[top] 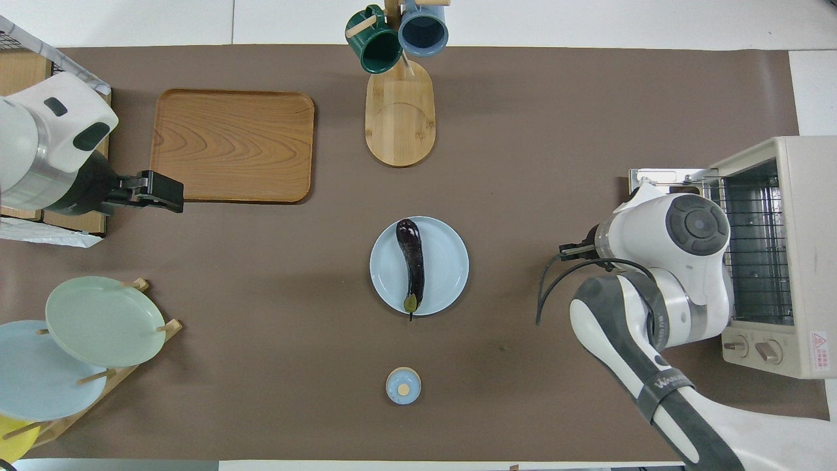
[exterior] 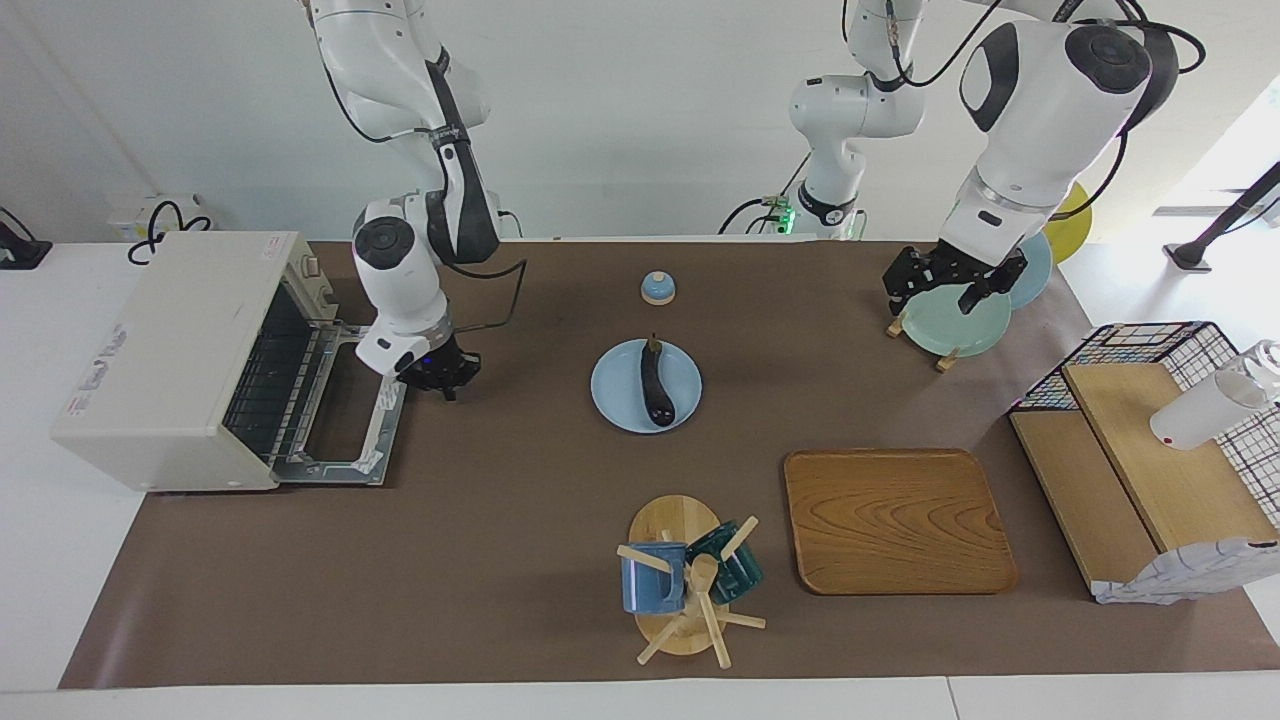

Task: Put eggplant into oven
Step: 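Move the right gripper from the oven to the blue plate, then grasp the rim of the blue plate with the right gripper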

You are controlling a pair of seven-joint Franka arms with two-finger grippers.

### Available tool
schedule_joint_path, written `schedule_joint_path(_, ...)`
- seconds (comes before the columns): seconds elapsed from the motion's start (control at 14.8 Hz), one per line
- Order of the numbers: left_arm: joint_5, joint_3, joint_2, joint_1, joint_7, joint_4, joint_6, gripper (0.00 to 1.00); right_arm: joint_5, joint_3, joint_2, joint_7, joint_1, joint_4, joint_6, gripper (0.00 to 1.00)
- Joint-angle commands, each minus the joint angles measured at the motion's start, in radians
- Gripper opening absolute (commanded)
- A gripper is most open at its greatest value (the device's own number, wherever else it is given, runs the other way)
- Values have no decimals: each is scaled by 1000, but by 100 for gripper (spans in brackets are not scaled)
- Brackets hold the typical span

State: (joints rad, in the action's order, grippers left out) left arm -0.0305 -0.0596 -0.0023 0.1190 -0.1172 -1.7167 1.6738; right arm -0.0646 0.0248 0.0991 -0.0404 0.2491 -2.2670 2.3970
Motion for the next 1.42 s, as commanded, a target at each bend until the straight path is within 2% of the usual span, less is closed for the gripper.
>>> schedule_joint_path(0.0, 20, -11, -62, -22, 43, -92, 0, 100, -57, 6, 56, -123, 132, 154, -42, 0)
schedule_joint_path(0.14, 20, -11, -61, -21, 39, -84, -6, 100, -58, 6, 77, -189, 214, 226, -90, 0)
schedule_joint_path(0.2, 20, -14, -61, -24, 40, -77, -17, 100, -55, 6, 106, -235, 252, 295, -142, 0)
schedule_joint_path(0.27, 18, -16, -58, -31, 42, -57, -38, 100, -46, 6, 160, -295, 292, 396, -210, 0)
schedule_joint_path(0.41, 12, -16, -38, -29, 39, 5, -69, 100, -6, 7, 319, -418, 375, 682, -382, 0)
schedule_joint_path(0.47, 12, -16, -36, -22, 37, 5, -69, 100, 29, 6, 393, -479, 410, 798, -436, 0)
schedule_joint_path(0.54, 11, -17, -36, -16, 33, 5, -72, 100, 54, 6, 431, -536, 453, 848, -441, 2)
schedule_joint_path(0.61, 12, -17, -36, -16, 33, 8, -77, 100, 60, 6, 441, -567, 490, 847, -423, 14)
schedule_joint_path(0.68, 12, -19, -34, -15, 31, 8, -78, 100, 61, 6, 441, -572, 504, 837, -412, 17)
schedule_joint_path(0.81, 12, -19, -34, -15, 31, 14, -80, 100, 63, 4, 435, -573, 533, 776, -360, 31)
schedule_joint_path(1.01, 11, -20, -30, -18, 31, 20, -94, 100, 66, 6, 384, -573, 576, 597, -202, 35)
schedule_joint_path(1.15, 11, -19, -28, -16, 33, 20, -94, 100, 89, 6, 370, -575, 584, 561, -193, 36)
schedule_joint_path(1.35, 12, -20, -30, -16, 31, 22, -98, 100, 89, 6, 364, -575, 585, 546, -188, 31)
